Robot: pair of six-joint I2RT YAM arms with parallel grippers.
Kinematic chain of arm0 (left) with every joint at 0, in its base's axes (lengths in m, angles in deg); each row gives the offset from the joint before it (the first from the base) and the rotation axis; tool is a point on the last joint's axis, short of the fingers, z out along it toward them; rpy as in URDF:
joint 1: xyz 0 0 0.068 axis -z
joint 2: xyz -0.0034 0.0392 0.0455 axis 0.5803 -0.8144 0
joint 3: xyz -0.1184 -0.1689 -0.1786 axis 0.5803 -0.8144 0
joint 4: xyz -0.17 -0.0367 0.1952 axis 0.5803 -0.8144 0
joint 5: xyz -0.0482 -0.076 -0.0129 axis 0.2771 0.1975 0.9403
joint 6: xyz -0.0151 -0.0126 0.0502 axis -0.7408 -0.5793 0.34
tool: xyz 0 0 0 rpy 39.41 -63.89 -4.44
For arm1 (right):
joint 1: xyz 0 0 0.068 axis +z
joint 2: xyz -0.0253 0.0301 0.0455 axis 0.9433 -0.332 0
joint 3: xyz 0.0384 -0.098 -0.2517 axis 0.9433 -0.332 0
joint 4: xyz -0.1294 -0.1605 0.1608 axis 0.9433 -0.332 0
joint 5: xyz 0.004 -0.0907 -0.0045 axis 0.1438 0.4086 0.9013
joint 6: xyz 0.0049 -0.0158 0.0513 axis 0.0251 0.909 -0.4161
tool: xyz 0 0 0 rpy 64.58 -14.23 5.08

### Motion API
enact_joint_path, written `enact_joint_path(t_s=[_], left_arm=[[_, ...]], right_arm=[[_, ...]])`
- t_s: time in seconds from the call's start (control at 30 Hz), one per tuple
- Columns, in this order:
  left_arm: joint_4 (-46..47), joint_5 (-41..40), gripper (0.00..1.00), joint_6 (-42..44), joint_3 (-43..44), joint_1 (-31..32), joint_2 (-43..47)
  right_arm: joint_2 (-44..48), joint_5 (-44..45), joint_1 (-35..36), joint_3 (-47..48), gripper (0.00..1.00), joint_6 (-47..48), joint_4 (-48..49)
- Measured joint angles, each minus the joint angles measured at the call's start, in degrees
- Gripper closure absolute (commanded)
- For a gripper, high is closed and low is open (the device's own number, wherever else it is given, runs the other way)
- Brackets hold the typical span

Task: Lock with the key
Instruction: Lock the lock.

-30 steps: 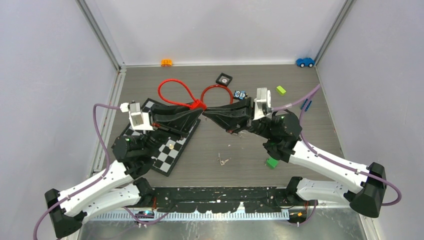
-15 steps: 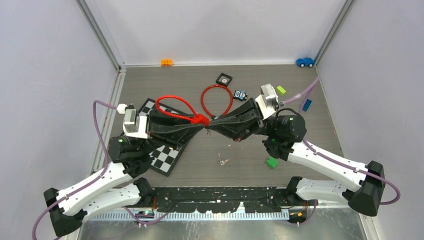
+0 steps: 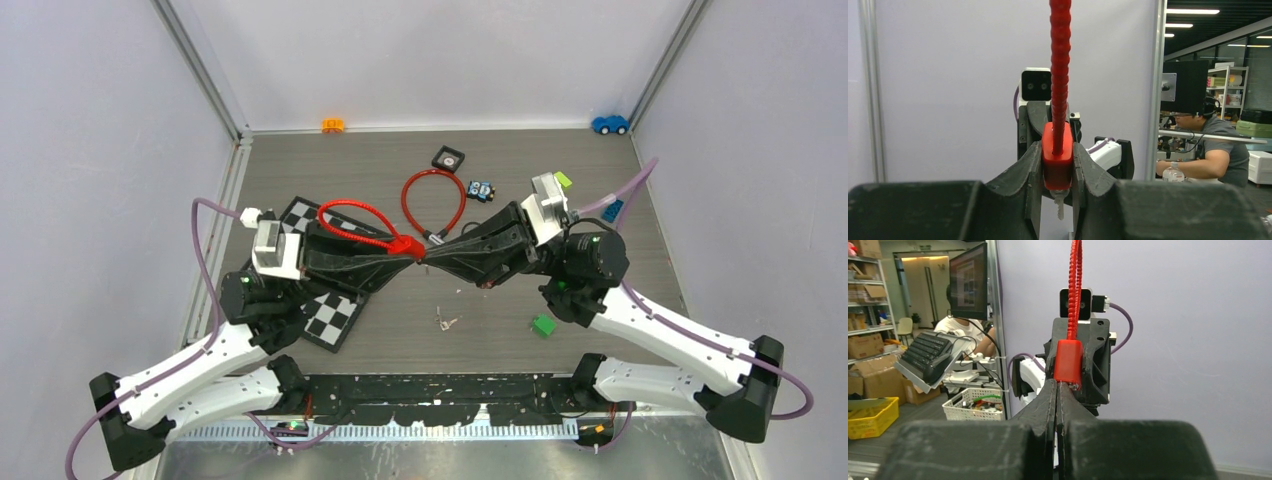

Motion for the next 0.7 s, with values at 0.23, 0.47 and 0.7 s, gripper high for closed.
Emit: enact_joint_path(t_s=[0.23, 0.47, 0.7], left_arm=[[-0.26, 0.04, 1.00, 0.11, 0.00, 0.04, -0.24], [-0.24, 0.11, 1.00, 0.11, 0.00, 0.04, -0.63], [-0.24, 0.13, 1.00, 0.11, 0.00, 0.04, -0.70]], right_arm=[[4.28, 2.51, 0.15, -0.94, 0.81, 3.91, -6.82], [5.62, 4.11, 0.15, -1.36, 0.71, 4.63, -7.08], [4.24, 3.52, 0.15, -1.40, 0.60, 3.26, -6.56]])
